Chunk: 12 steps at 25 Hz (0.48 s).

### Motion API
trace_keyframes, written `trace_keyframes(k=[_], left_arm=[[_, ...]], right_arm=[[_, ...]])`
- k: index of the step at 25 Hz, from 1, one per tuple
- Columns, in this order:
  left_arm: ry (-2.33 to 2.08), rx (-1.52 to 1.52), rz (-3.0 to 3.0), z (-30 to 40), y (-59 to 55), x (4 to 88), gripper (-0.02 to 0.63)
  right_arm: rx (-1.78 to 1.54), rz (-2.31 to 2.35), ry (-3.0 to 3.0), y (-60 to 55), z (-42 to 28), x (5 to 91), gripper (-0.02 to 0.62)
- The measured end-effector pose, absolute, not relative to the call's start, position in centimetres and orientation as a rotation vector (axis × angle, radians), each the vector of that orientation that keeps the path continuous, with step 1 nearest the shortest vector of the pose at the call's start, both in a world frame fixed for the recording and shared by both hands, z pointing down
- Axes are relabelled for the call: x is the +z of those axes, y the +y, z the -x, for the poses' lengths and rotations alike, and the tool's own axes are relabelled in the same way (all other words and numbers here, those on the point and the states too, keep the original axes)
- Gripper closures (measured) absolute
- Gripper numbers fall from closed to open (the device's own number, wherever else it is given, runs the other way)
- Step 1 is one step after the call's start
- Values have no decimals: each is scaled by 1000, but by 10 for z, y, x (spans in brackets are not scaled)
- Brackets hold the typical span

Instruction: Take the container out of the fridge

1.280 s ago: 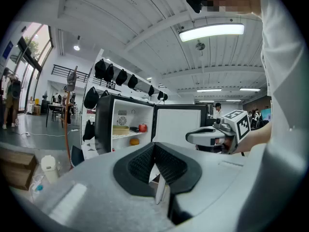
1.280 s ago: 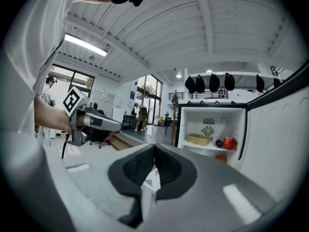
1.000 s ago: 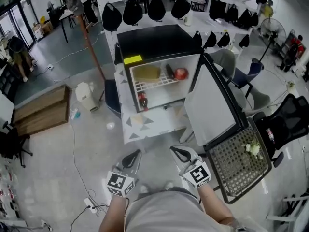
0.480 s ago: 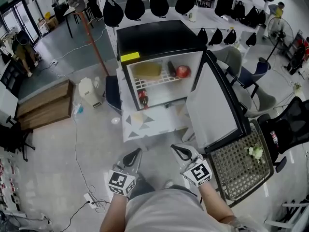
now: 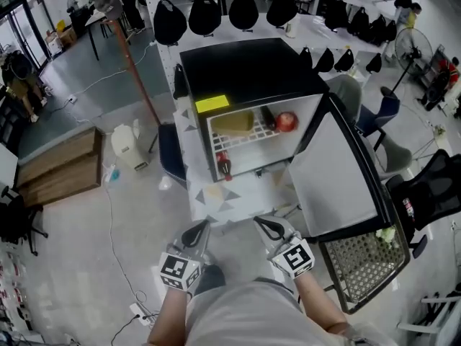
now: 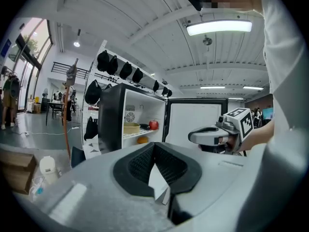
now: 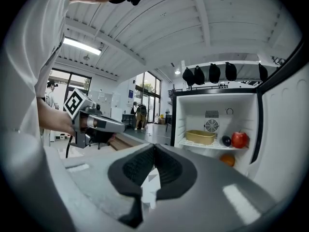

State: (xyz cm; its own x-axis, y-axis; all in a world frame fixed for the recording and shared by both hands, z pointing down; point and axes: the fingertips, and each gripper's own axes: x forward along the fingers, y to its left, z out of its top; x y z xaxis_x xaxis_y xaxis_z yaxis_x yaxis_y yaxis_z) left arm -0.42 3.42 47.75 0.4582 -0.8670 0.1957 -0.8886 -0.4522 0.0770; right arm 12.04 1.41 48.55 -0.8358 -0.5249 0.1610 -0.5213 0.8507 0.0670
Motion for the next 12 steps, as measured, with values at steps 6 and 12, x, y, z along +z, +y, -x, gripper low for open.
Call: trace_keyframes(k=[6,12], left_arm=[[-1461,189,-2602,57,-14,470,598],[-1375,246,-2683,99,-44,473,598]], right_arm=[[-39,-918,-2826,-29,-69,480,591],[-72,-1047,-2763,-68,-35,480,591]])
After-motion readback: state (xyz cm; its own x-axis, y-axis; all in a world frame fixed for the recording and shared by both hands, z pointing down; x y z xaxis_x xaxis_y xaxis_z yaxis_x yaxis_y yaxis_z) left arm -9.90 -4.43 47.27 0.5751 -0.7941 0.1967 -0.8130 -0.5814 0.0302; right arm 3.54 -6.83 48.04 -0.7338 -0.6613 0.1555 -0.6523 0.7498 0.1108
